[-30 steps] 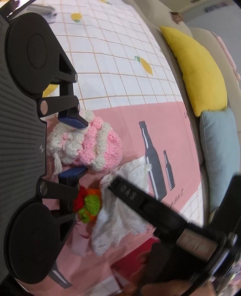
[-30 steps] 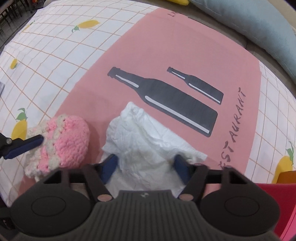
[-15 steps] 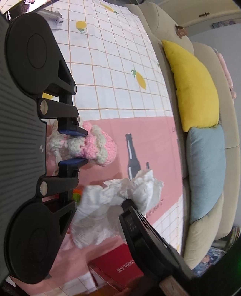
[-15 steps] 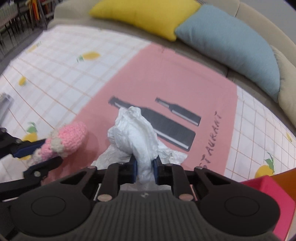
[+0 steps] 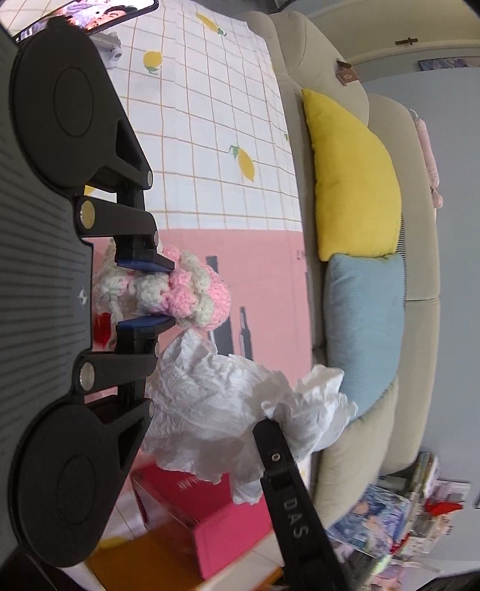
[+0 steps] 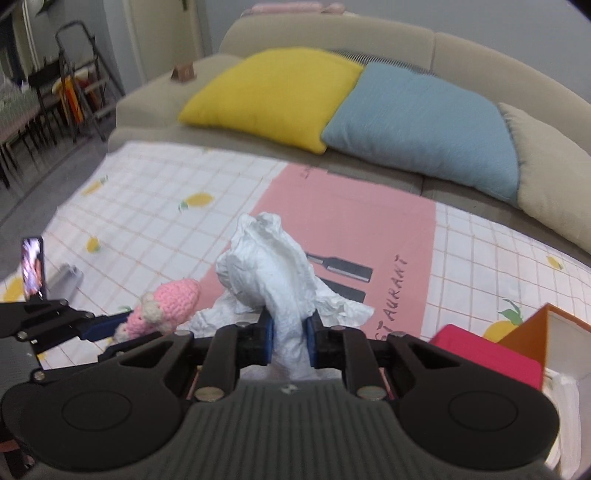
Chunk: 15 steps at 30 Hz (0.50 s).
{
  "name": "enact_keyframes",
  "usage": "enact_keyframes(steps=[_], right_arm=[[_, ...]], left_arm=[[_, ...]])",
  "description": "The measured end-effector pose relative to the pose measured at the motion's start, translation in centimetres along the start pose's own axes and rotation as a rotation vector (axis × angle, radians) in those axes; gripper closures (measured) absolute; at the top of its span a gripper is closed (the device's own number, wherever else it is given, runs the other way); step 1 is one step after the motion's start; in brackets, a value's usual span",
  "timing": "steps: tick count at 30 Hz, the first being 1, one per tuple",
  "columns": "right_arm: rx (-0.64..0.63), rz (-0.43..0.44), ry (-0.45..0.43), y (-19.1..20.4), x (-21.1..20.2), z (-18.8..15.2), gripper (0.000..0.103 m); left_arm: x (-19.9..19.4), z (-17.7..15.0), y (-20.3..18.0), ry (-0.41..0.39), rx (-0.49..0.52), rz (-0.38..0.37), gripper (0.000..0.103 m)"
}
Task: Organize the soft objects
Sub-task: 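Lift the knitted hat and plastic bag and carry them over the white box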
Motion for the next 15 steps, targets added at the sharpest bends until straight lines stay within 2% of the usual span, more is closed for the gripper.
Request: enact_keyframes(steps=[8,15], right_arm=[[0.141,-0.027,-0.118,-2.8,-6.2,0.1,0.087],[0.297,-0.053,-0.149,-6.9,-11.0,-1.9,0.087]], left_arm=[[-2.8,2.1,-1.2,-0.062,-0.065,-0.049,0.076],[-4.5,4.4,-4.9,-0.104,-0.068,-0.174,0.076]])
Point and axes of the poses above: each gripper's, at about its wrist camera, not at the fingertips, and x roughly the way its jaws point, y to its left, z to its top, the point moved 2 cm from there along x, roughly the way its jaws point, and after that the axes turned 10 degrees about -y, right-handed, at the moved point
